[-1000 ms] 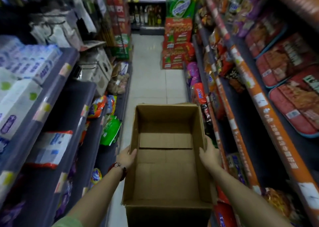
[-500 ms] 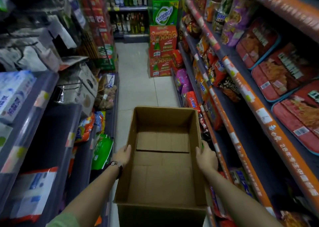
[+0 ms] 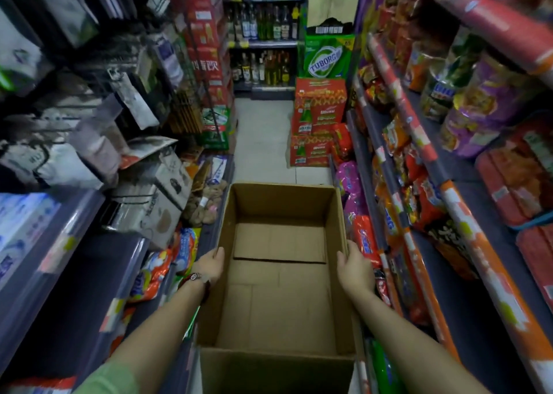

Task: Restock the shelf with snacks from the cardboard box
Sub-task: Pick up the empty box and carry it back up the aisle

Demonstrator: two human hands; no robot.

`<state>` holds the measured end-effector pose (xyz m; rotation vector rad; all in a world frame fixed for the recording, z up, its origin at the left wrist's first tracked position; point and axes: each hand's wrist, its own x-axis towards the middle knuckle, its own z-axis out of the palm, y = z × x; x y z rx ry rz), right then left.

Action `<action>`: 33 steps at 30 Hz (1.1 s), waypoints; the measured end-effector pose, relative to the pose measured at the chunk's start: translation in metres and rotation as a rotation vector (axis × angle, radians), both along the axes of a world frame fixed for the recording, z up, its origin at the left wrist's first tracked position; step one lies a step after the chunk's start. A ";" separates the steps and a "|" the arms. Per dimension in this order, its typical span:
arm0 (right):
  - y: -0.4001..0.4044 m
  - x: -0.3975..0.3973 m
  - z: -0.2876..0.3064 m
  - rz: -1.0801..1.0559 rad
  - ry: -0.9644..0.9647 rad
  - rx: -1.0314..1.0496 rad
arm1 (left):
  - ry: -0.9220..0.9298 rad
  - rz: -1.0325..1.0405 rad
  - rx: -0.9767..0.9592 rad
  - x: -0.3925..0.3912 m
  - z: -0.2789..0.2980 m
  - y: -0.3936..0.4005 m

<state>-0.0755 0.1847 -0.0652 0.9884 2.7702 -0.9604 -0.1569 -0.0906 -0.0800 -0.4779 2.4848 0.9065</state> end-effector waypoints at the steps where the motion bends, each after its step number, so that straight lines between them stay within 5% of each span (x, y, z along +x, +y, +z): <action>1: 0.004 -0.018 -0.001 0.005 0.001 -0.009 | 0.003 -0.004 0.002 -0.014 0.001 0.003; 33: 0.111 -0.686 -0.013 0.123 -0.072 -0.098 | 0.000 0.077 -0.008 -0.646 -0.017 0.098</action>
